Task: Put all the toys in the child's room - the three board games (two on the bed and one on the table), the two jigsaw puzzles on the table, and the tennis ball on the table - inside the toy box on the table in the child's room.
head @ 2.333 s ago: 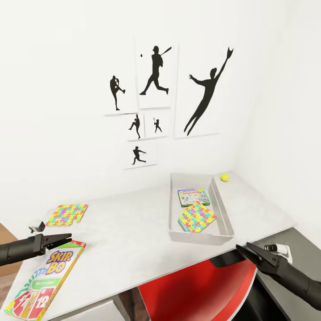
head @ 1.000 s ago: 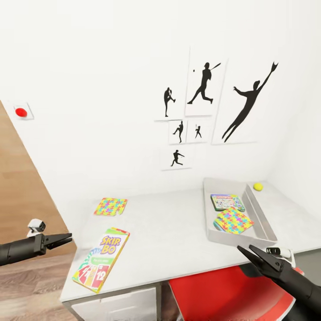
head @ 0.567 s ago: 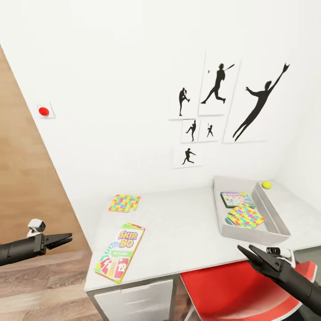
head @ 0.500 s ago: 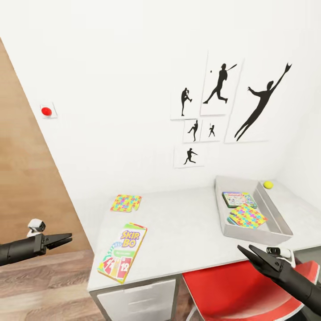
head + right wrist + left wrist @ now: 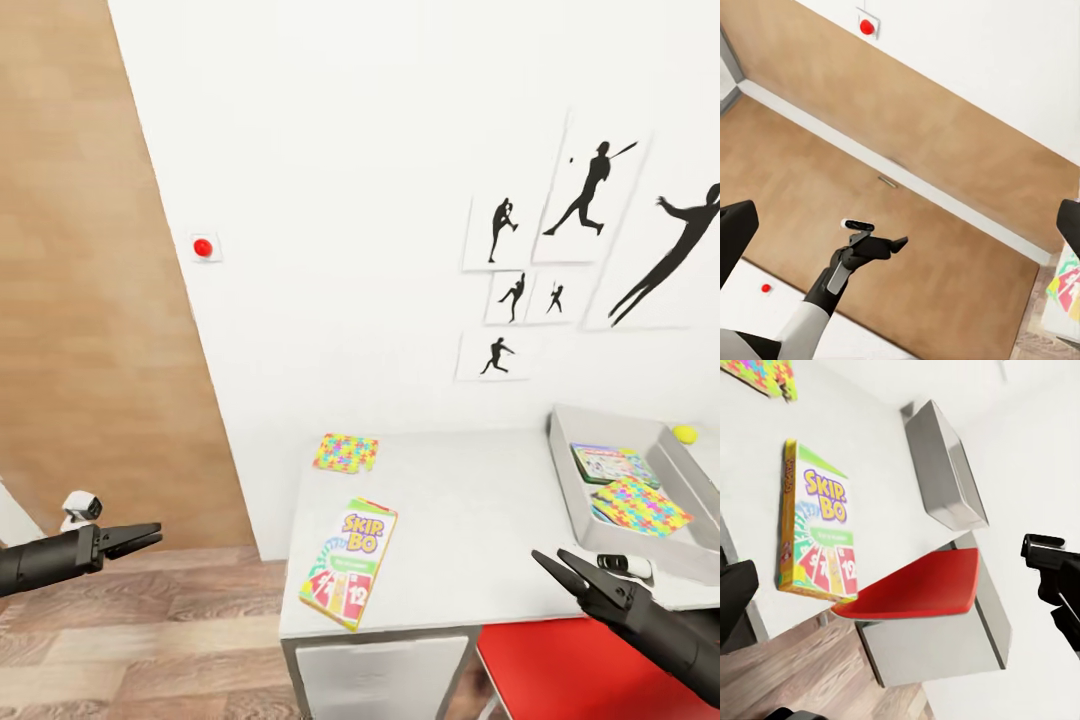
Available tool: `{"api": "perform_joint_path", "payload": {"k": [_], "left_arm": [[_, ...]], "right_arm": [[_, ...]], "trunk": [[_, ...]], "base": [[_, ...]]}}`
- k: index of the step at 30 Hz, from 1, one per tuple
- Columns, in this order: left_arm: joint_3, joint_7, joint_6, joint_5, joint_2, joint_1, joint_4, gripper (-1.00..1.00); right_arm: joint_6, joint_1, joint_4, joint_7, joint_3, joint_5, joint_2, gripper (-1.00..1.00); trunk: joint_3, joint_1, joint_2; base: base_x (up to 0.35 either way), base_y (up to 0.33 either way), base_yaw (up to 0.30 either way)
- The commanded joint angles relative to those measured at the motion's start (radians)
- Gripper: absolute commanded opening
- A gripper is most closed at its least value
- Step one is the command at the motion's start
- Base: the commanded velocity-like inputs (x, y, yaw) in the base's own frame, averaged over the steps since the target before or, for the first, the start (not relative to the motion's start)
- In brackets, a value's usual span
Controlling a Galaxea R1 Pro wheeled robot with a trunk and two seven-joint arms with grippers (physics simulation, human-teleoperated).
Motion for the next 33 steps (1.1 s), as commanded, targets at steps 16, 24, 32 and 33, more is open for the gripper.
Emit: {"api": "perform_joint_path", "payload": {"k": [16, 24, 32, 33], "left_arm": [[0.001, -0.004, 0.011, -0.001, 0.000, -0.001, 0.001, 1.00], [0.001, -0.004, 0.010, -0.001, 0.000, -0.001, 0.001, 1.00], [0.000, -0.004, 0.011, -0.001, 0.000, -0.001, 0.001, 1.00], [0.000, -0.004, 0.011, -0.001, 0.000, -0.001, 0.001, 1.00]], "right_arm": [[0.007, 0.000, 0.006, -0.002, 0.000, -0.006, 0.000, 1.00], [0.008, 0.000, 0.007, -0.002, 0.001, -0.007, 0.000, 1.00], [0.007, 0.000, 0.007, -0.004, 0.001, -0.007, 0.000, 1.00], [0.006, 0.000, 0.008, -0.005, 0.001, -0.006, 0.000, 1.00]], "trunk": [[-0.002, 0.001, -0.002], [-0.005, 0.001, -0.002], [-0.008, 0.001, -0.002], [-0.008, 0.001, -0.002]], "base": [[0.015, 0.145, 0.101], [0.018, 0.039, 0.001], [0.001, 0.028, 0.000], [0.010, 0.007, 0.000]]}}
